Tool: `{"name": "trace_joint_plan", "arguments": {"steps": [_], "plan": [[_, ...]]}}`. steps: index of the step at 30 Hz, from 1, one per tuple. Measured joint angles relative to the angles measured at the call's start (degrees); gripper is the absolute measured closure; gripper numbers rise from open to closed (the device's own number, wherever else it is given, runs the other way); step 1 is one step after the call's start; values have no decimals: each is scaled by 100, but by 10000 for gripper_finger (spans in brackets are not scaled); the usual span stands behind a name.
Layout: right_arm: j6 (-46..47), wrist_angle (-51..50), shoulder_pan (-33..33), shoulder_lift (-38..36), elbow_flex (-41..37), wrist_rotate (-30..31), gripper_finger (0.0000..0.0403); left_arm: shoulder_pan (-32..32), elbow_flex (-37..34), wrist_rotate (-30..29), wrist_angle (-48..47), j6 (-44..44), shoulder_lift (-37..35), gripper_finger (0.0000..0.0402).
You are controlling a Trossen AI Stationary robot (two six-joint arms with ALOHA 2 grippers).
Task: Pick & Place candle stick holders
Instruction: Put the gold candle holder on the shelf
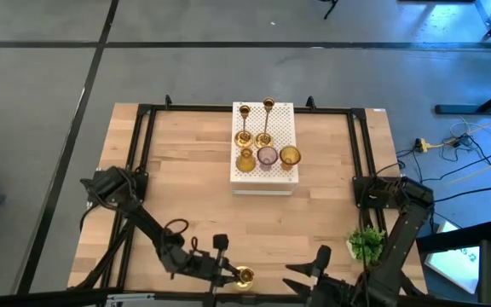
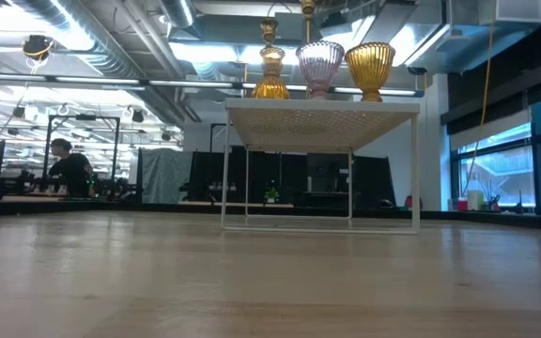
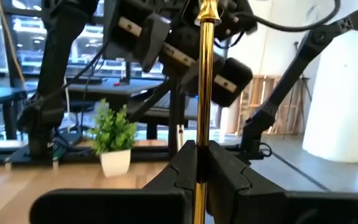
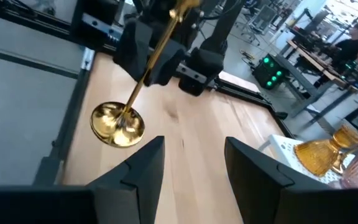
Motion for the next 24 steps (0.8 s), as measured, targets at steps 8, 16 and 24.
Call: {"name": "trace_joint_plan", "arguments": {"steps": [8, 16, 24], "plan": [[551, 227, -278, -133, -488, 461, 309, -67, 5, 277, 261, 304, -23, 390], [546, 2058, -518, -347, -1572, 562, 389, -555, 10, -425, 406, 726, -23, 390], [-2676, 6827, -731, -159, -2107, -2728, 391, -754, 10, -613, 408, 743, -23, 390]]}}
